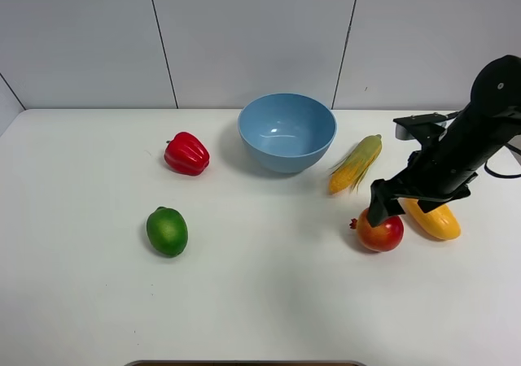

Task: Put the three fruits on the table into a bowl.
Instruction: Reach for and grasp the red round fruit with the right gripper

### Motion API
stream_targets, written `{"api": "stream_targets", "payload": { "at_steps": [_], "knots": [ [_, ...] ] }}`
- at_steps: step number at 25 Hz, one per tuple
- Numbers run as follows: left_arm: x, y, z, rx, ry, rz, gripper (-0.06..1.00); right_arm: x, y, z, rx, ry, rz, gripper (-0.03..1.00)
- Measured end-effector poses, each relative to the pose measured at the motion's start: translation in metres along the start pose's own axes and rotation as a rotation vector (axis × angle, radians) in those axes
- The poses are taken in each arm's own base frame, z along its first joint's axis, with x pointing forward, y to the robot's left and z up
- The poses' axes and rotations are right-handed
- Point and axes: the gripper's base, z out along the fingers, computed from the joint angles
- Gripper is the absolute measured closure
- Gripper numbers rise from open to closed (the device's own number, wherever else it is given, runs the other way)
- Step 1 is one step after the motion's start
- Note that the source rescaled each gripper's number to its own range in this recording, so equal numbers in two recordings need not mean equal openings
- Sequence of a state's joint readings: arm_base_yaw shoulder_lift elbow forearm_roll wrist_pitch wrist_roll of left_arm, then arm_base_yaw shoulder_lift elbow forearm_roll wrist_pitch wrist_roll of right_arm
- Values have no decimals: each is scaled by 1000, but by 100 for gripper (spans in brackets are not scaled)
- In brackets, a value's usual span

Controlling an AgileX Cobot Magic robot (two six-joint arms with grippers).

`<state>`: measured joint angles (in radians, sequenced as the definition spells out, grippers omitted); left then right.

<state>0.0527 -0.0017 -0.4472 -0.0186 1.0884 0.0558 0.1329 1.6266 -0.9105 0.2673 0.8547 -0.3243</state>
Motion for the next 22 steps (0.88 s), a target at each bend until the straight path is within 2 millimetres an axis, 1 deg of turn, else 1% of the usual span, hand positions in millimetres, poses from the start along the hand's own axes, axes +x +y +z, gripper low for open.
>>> {"api": "stream_targets", "payload": {
  "at_steps": [10, 22],
  "knots": [
    [0, 0, 0, 0, 0, 0, -6, -7, -6, 31, 6, 39, 11, -3],
    [0, 0, 0, 0, 0, 0, -6, -10, -9, 53, -12, 64, 24, -3]
  ]
}}
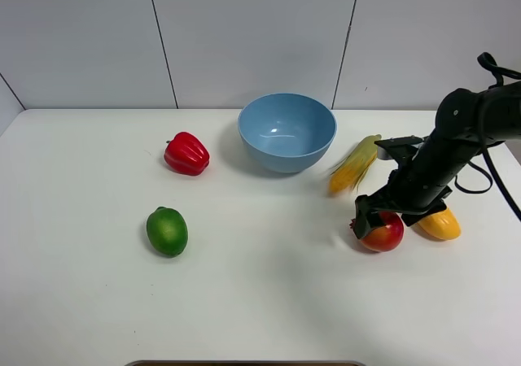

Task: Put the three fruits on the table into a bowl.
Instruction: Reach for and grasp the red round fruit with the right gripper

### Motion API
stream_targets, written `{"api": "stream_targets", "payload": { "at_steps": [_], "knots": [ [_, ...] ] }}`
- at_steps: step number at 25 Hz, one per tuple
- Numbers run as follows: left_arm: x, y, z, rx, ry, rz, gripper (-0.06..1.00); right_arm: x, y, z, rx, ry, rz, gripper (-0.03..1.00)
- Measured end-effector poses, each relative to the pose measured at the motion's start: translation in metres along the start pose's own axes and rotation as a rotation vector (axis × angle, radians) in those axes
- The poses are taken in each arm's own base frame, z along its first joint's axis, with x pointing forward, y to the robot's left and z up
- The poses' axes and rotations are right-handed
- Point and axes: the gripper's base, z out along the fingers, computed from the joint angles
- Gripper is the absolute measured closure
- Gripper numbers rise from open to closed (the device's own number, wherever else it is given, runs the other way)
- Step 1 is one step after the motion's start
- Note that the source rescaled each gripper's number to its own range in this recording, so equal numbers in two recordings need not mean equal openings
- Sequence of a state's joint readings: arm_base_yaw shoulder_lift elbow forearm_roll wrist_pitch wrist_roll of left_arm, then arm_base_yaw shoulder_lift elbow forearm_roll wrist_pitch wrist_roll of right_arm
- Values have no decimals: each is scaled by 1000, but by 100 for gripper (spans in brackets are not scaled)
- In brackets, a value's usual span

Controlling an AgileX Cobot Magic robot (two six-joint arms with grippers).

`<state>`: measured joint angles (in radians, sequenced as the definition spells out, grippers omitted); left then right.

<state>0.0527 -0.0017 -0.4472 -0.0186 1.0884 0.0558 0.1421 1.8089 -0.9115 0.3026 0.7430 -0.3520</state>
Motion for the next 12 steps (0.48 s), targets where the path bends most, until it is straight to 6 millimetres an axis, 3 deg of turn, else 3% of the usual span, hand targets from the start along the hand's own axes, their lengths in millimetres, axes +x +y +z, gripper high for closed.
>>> {"api": "stream_targets", "payload": {
  "at_steps": [12],
  "knots": [
    [0, 0, 0, 0, 0, 0, -6, -4, 12, 24, 25, 34, -62, -3]
  ]
}}
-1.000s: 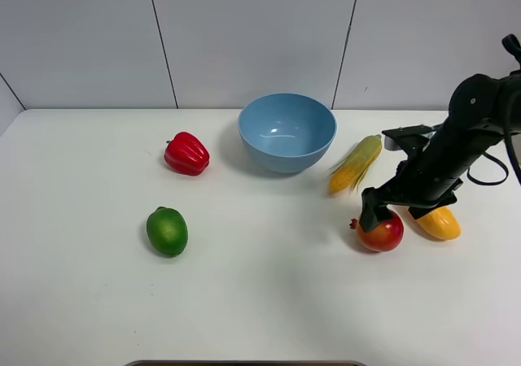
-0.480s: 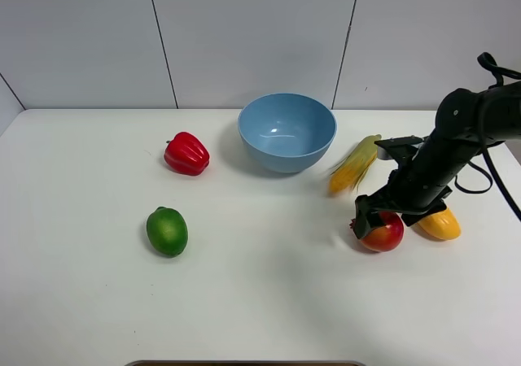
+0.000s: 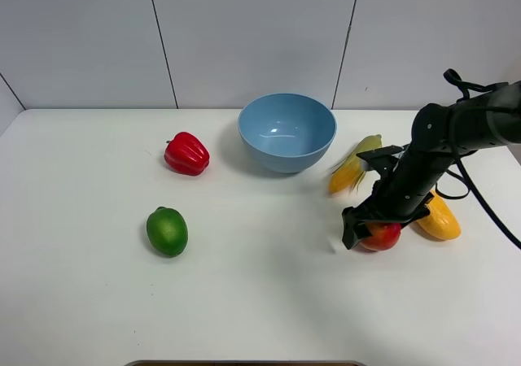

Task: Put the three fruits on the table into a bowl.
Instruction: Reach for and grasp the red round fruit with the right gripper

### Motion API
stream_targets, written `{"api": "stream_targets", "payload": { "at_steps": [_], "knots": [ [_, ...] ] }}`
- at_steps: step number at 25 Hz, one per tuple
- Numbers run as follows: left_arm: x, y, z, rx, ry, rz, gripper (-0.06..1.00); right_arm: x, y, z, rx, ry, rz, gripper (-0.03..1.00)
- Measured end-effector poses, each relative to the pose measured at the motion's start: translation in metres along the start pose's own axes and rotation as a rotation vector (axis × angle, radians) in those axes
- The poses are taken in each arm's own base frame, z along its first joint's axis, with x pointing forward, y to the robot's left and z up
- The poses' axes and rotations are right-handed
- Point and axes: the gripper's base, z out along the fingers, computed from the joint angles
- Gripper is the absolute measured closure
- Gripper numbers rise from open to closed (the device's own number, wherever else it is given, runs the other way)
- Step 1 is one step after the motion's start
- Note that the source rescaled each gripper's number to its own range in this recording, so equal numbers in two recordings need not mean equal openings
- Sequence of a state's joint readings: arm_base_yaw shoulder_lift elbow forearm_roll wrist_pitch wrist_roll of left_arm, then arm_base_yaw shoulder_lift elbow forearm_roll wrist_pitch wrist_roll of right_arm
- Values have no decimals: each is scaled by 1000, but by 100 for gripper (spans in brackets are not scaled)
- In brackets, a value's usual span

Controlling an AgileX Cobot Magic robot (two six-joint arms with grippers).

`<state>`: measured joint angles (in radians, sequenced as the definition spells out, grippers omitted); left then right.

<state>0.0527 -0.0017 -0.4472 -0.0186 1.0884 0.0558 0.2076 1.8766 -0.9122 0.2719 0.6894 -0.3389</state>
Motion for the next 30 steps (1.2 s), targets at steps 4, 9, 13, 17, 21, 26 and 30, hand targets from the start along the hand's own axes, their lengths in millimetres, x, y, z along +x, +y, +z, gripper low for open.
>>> {"api": "stream_targets", "payload": {
  "at_steps": [4, 9, 13, 17, 21, 26, 30],
  "knots": [
    [0, 0, 0, 0, 0, 0, -6, -1, -2, 5, 11, 7, 13, -3],
    [0, 0, 0, 0, -1, 0, -6, -1, -4, 6, 30, 6, 18, -3],
    [0, 0, 0, 0, -1, 0, -6, 0, -6, 6, 50, 11, 25, -3],
    [0, 0, 0, 0, -1, 0, -6, 0, -6, 6, 56, 12, 35, -1],
    [0, 0, 0, 0, -1, 0, -6, -1, -7, 6, 58, 4, 42, 5],
    [0, 0, 0, 0, -1, 0, -6, -1, -7, 6, 59, -1, 42, 15],
    [0, 0, 0, 0, -1, 0, -6, -1, -7, 6, 59, -1, 42, 28]
  ]
}}
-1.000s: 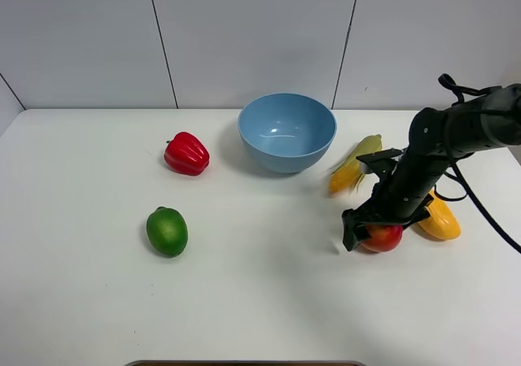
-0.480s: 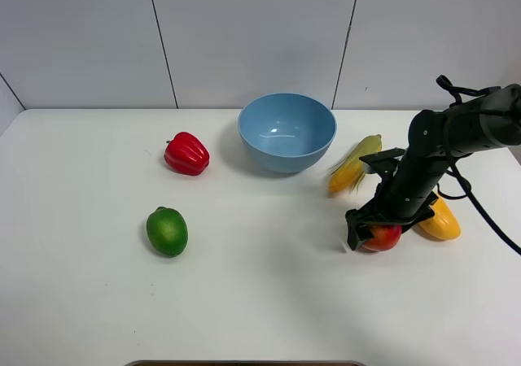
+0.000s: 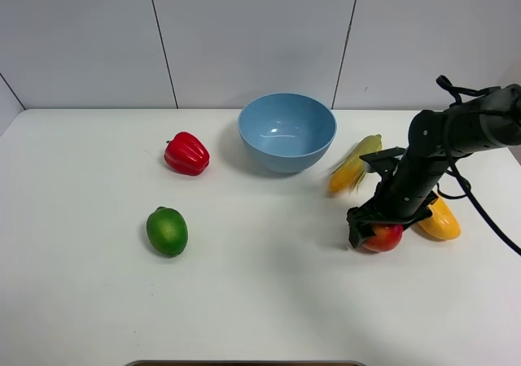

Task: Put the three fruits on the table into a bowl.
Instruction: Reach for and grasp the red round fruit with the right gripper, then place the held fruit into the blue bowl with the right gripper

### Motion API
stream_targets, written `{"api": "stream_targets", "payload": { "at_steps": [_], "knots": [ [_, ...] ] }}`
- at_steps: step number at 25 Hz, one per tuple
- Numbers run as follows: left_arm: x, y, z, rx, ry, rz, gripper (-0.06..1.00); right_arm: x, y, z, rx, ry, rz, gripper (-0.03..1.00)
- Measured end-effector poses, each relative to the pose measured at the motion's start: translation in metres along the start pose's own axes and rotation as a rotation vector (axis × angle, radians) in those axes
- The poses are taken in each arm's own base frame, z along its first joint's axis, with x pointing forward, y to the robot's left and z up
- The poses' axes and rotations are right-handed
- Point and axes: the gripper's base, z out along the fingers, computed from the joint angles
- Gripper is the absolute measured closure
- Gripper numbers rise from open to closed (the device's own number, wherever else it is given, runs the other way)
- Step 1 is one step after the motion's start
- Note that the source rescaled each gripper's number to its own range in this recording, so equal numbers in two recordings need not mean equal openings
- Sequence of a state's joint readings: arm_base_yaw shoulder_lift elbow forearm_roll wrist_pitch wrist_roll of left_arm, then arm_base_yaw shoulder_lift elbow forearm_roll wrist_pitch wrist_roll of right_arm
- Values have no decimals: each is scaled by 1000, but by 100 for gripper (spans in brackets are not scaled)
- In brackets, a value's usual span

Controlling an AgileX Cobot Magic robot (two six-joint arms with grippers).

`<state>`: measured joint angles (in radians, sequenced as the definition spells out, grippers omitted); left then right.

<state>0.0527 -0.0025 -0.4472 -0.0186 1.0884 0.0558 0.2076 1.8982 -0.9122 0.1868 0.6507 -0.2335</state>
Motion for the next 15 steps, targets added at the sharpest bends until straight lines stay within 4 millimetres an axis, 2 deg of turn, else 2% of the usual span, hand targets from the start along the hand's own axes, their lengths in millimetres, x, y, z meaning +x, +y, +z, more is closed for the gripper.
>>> {"api": "stream_targets", "payload": {
  "at_steps": [3, 5, 15],
  "knots": [
    [0, 0, 0, 0, 0, 0, -6, 0, 0, 0, -1, 4, 0, 43],
    [0, 0, 0, 0, 0, 0, -6, 1, 0, 0, -1, 6, 0, 58],
    [0, 0, 0, 0, 0, 0, -6, 1, 0, 0, -1, 6, 0, 58]
  ]
}}
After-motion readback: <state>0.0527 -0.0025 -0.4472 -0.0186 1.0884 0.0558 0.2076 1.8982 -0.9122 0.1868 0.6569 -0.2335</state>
